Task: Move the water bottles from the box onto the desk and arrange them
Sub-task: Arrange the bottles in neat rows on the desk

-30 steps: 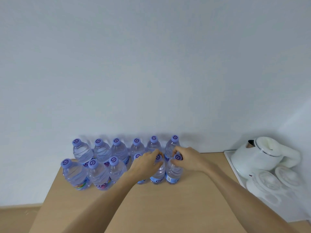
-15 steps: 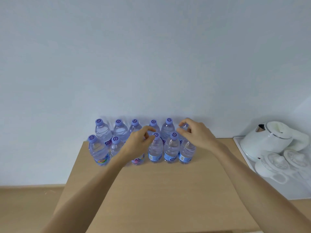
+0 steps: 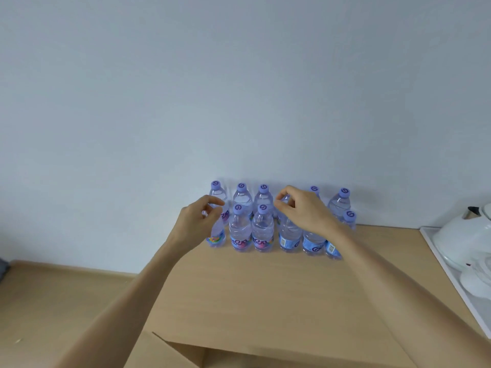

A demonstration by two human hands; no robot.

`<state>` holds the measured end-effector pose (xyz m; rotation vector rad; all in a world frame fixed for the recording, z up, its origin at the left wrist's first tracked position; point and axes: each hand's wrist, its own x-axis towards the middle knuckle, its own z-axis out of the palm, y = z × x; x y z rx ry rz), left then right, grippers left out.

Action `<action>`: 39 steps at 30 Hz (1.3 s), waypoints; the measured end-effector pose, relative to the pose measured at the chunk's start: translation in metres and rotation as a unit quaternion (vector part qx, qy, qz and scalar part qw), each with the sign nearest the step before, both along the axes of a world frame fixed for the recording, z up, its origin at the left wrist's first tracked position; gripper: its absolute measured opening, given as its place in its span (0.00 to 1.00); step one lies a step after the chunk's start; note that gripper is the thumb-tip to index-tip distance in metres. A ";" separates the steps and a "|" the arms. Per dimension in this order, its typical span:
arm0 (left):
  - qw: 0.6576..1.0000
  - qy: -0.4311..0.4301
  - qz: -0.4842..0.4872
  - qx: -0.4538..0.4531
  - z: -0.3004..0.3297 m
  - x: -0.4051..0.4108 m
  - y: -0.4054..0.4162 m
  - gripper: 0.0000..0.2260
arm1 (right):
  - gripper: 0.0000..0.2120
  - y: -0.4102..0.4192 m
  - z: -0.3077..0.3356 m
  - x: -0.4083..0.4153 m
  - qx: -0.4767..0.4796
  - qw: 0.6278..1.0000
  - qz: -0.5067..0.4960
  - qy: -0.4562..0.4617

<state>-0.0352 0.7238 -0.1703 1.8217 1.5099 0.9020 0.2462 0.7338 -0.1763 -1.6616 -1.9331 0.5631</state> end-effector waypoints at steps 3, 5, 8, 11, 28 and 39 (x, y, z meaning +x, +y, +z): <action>1.000 -0.008 0.010 -0.003 0.002 -0.020 0.011 0.07 | 0.05 0.013 0.002 -0.020 -0.012 1.000 0.009 -0.003; 1.000 -0.008 0.014 -0.007 0.002 -0.032 0.025 0.06 | 0.06 0.027 0.004 -0.031 -0.015 1.000 0.009 -0.004; 1.000 -0.006 0.014 -0.015 -0.001 -0.049 0.055 0.05 | 0.05 0.055 0.009 -0.048 -0.024 1.000 0.009 -0.013; 0.999 0.001 0.004 -0.037 -0.008 -0.064 0.093 0.05 | 0.04 0.089 0.008 -0.066 -0.048 0.998 0.004 -0.029; 0.969 0.160 -0.144 -0.121 -0.072 -0.040 0.224 0.16 | 0.21 0.178 -0.055 -0.099 -0.166 0.970 0.032 -0.172; 0.990 0.073 -0.095 -0.074 -0.094 -0.028 0.228 0.12 | 0.13 0.185 -0.069 -0.093 -0.099 0.991 0.026 -0.084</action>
